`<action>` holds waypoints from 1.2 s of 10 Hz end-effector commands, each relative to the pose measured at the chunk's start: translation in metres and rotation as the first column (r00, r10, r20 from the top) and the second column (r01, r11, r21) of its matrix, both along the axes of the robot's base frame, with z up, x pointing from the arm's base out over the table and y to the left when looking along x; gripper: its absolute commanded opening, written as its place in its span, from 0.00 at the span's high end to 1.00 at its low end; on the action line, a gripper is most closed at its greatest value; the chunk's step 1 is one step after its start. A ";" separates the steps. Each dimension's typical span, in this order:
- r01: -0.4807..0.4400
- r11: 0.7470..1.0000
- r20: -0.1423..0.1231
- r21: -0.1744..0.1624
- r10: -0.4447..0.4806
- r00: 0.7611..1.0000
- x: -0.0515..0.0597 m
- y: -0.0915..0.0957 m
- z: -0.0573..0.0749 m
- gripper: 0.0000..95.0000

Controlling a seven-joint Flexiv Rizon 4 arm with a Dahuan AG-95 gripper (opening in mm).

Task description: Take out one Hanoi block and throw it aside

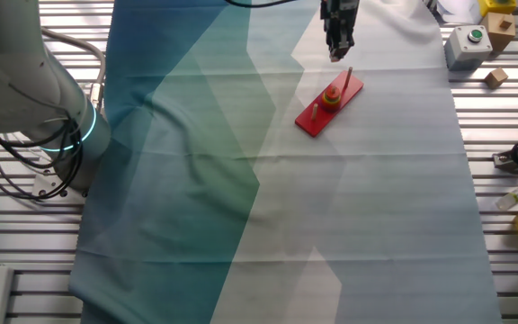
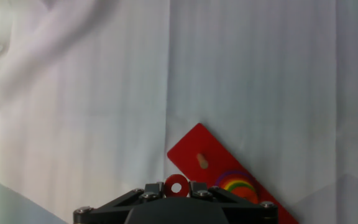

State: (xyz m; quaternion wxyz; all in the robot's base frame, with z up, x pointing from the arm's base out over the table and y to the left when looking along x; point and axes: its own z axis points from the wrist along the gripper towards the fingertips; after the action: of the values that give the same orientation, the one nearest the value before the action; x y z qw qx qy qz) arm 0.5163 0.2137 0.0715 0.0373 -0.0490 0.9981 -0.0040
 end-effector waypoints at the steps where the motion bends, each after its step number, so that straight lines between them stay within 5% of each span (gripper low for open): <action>1: -0.004 1.000 0.001 -0.001 0.004 1.000 -0.001 -0.001 -0.002 1.00; 12: -0.036 0.999 0.004 -0.003 0.036 0.999 -0.003 -0.001 -0.002 1.00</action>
State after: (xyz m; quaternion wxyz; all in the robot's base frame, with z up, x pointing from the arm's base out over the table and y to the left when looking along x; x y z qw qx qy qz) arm 0.5137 0.2124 0.0692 0.0393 -0.0667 0.9970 -0.0054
